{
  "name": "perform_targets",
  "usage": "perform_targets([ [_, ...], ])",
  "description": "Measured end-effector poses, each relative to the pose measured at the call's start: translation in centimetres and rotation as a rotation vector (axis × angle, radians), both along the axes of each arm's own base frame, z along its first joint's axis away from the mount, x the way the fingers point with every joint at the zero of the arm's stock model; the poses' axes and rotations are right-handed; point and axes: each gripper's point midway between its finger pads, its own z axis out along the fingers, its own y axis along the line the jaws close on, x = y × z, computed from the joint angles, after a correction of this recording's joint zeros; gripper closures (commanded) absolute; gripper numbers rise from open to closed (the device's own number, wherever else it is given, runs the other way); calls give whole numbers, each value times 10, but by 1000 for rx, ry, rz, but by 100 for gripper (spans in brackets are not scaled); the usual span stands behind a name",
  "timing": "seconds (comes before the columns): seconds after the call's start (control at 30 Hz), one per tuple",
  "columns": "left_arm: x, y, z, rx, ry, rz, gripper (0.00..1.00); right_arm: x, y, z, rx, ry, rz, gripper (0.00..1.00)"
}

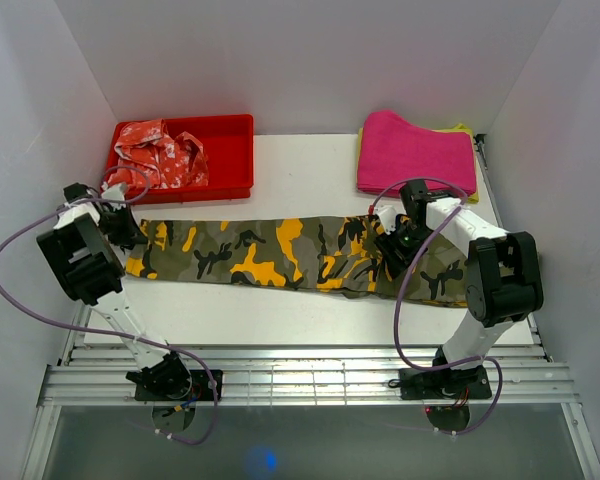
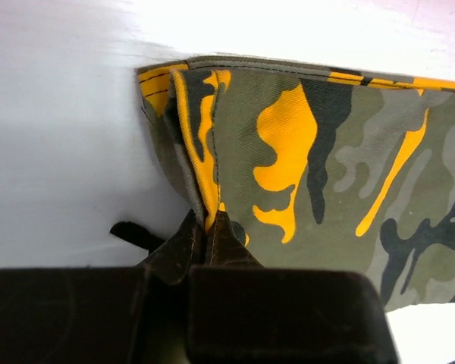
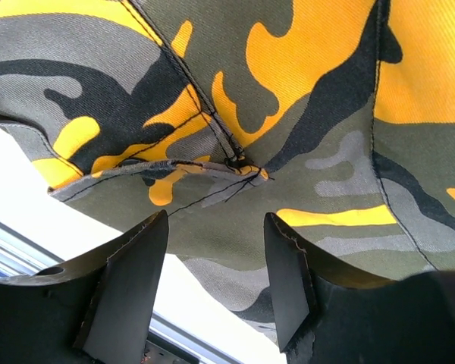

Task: Fold and stack the trousers
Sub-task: Fold the trousers

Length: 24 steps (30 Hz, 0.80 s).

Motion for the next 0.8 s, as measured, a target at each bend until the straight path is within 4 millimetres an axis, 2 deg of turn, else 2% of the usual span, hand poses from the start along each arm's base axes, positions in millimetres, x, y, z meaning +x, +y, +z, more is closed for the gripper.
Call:
perform_targets([
  [0.07,-2,4,7,2,23,15,100,0,-1,1,-3,-4,0,41],
  [0.13,3,11,24,13,21,32,100,0,-1,4,-4,-13,0,41],
  [0.37,32,63,119,209,-110,89,100,2,-3,20,-1,-68,4,40],
  [0.47,38,79,155,282,-158,105,100,-1,-3,27,1,-75,6,39],
  [0.53,39,83,173,309,-175,108,100,-4,-4,30,3,-77,6,39],
  [0.67,33,68,190,305,-166,80,100,-7,-5,35,5,-75,7,39],
  [0.73,31,42,189,284,-149,39,100,-8,-7,35,7,-69,3,39],
  [0.8,24,-4,183,244,-117,-30,100,-9,-9,35,9,-62,-3,40],
])
